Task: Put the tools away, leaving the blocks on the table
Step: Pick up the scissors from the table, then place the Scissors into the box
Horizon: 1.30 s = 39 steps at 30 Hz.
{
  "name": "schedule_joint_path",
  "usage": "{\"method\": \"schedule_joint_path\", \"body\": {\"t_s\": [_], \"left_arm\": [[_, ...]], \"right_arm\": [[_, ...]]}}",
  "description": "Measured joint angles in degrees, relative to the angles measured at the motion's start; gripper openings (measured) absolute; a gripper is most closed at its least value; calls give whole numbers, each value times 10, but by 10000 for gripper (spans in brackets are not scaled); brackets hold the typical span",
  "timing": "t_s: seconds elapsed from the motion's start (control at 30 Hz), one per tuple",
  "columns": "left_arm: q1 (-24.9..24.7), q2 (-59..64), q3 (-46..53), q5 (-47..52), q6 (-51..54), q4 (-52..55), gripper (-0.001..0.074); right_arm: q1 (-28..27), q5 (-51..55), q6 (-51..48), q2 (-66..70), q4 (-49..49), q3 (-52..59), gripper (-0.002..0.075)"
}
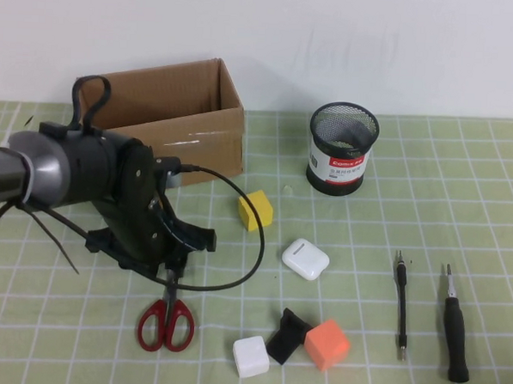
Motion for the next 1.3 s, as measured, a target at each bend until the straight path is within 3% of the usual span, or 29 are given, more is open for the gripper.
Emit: {"method": "schedule_joint_path", "body": {"t_s": [0.13,0.17,0.63,0.97,1.17,1.3], "left_arm": [[0,5,-4,6,9,24,86],[0,6,-4,6,9,26,71],[-3,-10,0,-18,13,46,67],[-32,-153,4,-70,51,55,67],[-41,-225,7,-195,54,131,67],[-7,-233,7,-325,37,197,67]], "right_arm": [[0,0,0,0,0,0,-11],[0,0,0,0,0,0,-11],[0,0,0,0,0,0,-11],[0,0,0,0,0,0,-11],[0,0,0,0,0,0,-11],[0,0,0,0,0,0,-11]]}}
